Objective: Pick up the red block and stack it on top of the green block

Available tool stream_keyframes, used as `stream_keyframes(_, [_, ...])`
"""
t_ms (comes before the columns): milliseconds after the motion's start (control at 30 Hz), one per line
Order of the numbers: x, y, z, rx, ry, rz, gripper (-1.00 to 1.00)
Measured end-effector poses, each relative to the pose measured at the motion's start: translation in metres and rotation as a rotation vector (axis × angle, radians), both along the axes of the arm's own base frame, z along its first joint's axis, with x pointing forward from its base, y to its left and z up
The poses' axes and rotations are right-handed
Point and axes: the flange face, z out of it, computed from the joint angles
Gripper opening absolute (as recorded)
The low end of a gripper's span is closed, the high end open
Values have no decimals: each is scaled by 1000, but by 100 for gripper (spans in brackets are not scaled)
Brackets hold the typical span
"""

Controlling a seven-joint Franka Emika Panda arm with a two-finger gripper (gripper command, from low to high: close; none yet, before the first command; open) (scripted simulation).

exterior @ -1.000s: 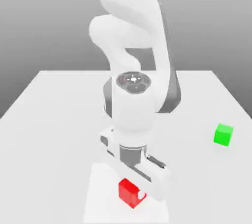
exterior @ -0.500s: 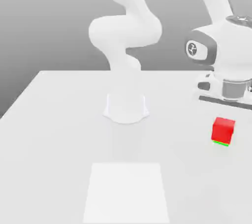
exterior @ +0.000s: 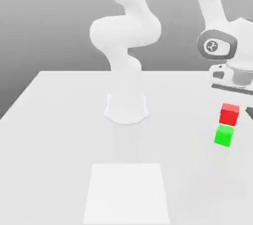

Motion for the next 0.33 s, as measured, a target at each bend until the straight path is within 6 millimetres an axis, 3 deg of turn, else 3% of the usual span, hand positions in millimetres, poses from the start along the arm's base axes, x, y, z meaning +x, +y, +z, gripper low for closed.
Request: stream_keyframes(333, [-6, 0, -27, 33, 10, 10, -100])
